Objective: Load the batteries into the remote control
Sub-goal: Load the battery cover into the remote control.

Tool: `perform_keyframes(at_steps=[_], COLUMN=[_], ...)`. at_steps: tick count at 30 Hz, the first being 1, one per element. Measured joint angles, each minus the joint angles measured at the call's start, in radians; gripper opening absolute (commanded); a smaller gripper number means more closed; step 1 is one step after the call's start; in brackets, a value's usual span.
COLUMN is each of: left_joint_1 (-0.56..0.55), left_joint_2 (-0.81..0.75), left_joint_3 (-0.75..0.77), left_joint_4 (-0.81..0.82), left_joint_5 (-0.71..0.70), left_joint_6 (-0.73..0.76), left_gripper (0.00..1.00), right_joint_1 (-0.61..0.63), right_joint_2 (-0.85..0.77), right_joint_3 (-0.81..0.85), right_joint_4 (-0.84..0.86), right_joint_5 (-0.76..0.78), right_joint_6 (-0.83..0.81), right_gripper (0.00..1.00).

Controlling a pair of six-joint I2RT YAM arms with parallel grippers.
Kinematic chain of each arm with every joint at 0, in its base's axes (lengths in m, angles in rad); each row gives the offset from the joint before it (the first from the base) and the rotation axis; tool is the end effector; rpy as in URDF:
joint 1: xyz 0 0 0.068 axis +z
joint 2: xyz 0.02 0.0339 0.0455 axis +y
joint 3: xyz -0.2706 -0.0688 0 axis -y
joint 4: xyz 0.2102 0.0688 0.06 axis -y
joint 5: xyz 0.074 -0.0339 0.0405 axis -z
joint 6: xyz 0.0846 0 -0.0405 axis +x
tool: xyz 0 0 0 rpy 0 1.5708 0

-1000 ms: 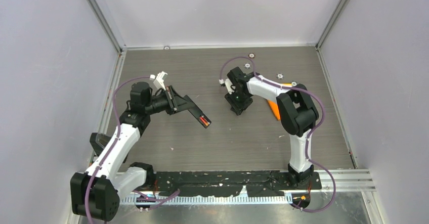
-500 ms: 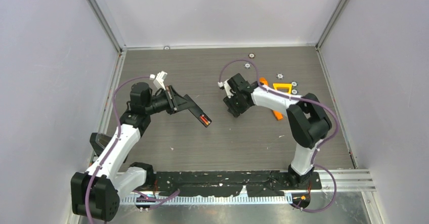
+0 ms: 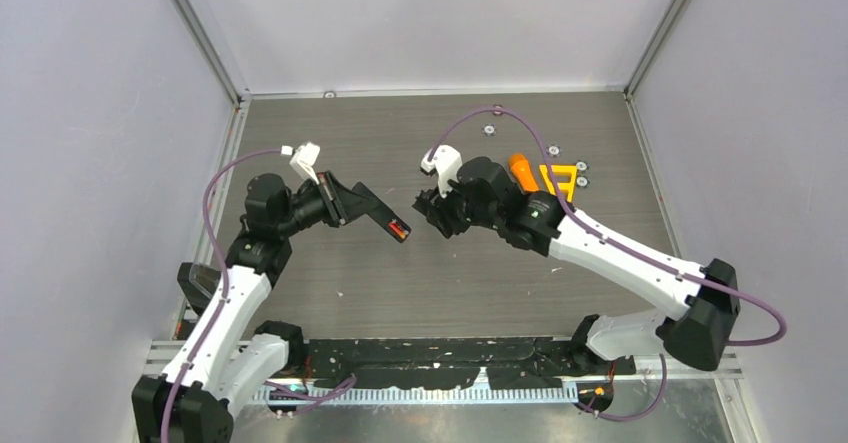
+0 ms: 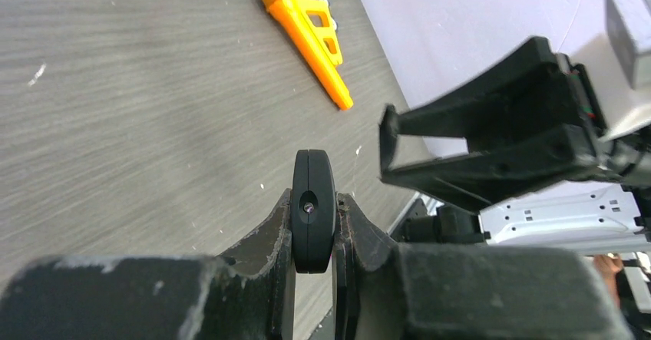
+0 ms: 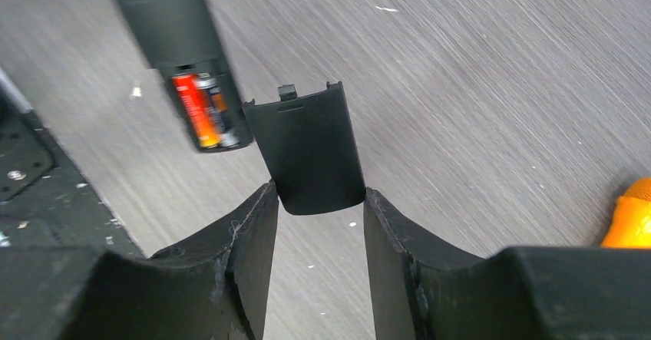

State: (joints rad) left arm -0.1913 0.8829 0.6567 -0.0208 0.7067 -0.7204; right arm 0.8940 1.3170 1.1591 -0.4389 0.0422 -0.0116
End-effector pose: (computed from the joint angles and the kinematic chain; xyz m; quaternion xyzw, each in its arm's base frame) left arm 0.1865 -0.0921 0.3001 0.0118 0.7700 -0.4989 0.3976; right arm 0.1908 0.2318 0.3125 -0.3777 0.7988 0.1829 0.4310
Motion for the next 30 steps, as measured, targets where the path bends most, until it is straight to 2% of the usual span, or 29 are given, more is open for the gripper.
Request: perform_keyframes(at_steps=[5, 12, 30], left_joint_1=[-0.033, -0.098, -0.108], left_joint_2=[-0.08, -0.166, -0.191], left_joint_3=[-0.032, -0.054, -0.071], left_joint_4=[0.04, 0.074, 0.084], left_joint_5=[-0.072, -0.171, -0.211], left_joint_6=[0.007, 0.034, 0.056], left_gripper=[0.0, 0.0, 0.0], right_joint_1=[0.092, 0.184, 0.197], right_joint_2=[-0.042, 0.014, 0.151], right_joint_3=[0.015, 0.112, 0.203], right_joint_4=[-0.008, -0.064, -0.189], right_joint_5=[0.02, 0.067, 0.099], right_joint_6=[0.048, 0.117, 0.161], right_gripper=[0.27, 0.27, 0.28])
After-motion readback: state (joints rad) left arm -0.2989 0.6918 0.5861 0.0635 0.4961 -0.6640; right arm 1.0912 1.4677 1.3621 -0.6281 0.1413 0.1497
